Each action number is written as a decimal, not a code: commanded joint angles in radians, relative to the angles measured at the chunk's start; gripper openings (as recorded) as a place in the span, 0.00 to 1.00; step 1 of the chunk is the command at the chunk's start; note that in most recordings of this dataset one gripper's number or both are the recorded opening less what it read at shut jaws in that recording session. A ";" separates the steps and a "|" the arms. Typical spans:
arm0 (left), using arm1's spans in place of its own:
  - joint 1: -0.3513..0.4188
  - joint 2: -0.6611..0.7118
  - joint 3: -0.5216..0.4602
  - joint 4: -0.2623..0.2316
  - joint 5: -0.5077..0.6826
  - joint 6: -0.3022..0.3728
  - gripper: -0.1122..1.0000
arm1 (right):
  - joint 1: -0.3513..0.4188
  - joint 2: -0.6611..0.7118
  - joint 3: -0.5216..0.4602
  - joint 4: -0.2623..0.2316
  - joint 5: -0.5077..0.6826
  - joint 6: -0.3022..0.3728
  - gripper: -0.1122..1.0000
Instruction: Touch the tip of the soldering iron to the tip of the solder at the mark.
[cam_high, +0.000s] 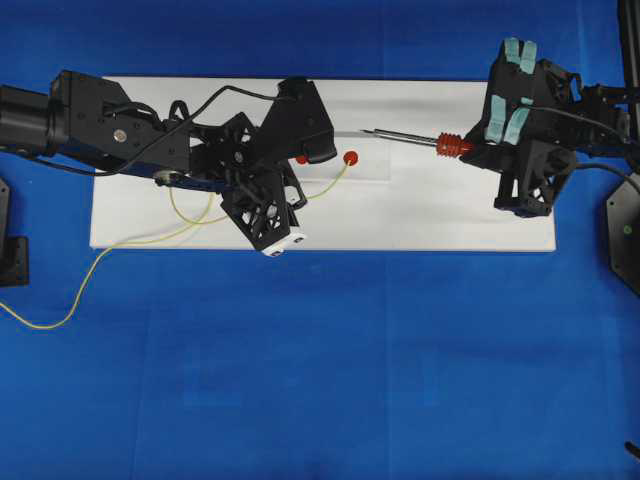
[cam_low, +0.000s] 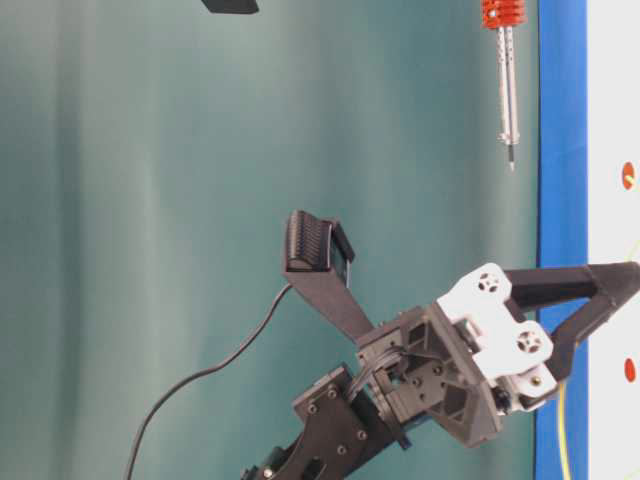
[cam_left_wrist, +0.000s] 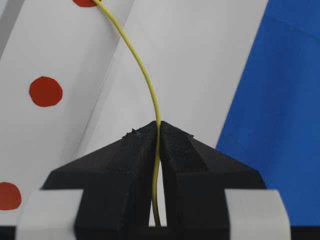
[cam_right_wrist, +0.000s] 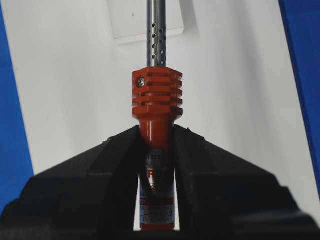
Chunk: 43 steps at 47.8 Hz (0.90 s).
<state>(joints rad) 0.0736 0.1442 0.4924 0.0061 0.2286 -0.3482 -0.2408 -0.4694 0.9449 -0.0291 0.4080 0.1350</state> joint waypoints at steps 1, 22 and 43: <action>0.002 -0.017 -0.015 0.003 -0.003 0.000 0.11 | 0.000 -0.005 -0.009 -0.003 -0.003 0.000 0.16; 0.000 -0.015 -0.021 0.003 0.014 -0.002 0.11 | 0.035 0.051 -0.025 0.000 0.028 0.015 0.16; 0.000 -0.015 -0.023 0.003 0.012 -0.002 0.11 | 0.037 0.176 -0.081 -0.003 0.049 0.025 0.16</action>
<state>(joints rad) 0.0721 0.1442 0.4924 0.0061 0.2454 -0.3497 -0.2040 -0.2945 0.8928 -0.0307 0.4617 0.1611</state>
